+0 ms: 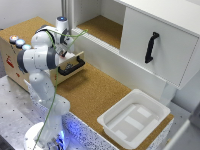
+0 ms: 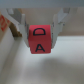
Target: Place the pink object inside the left cabinet
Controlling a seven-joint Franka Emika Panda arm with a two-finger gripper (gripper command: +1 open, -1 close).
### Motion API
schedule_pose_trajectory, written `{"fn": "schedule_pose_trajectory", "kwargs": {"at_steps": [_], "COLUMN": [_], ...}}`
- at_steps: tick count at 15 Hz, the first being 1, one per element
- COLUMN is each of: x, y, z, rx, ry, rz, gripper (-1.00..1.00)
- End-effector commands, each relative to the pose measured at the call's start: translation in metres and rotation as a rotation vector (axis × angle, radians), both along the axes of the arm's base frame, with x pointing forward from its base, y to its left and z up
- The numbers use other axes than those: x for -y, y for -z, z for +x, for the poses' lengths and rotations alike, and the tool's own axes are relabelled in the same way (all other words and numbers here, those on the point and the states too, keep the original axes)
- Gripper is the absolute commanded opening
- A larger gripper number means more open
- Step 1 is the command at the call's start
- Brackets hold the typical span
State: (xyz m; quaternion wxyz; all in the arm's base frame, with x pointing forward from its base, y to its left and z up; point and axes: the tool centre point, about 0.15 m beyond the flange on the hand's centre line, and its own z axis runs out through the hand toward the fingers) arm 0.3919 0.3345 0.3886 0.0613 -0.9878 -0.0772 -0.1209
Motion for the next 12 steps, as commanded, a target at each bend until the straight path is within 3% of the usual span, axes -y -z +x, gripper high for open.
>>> {"fn": "schedule_pose_trajectory", "kwargs": {"at_steps": [1,3,7,12], "x": [-0.021,-0.014,0.010,0.023], "y": [-0.060,-0.074,-0.095,-0.144], "z": [0.016,0.038,0.096,0.156], "rx": [0.086,0.120,0.129,0.206], "ry": [-0.059,-0.031,0.034,0.067], "rz": [-0.126,-0.141,-0.119,-0.170], "gripper": [-1.00,-1.00,-1.00,-1.00]}}
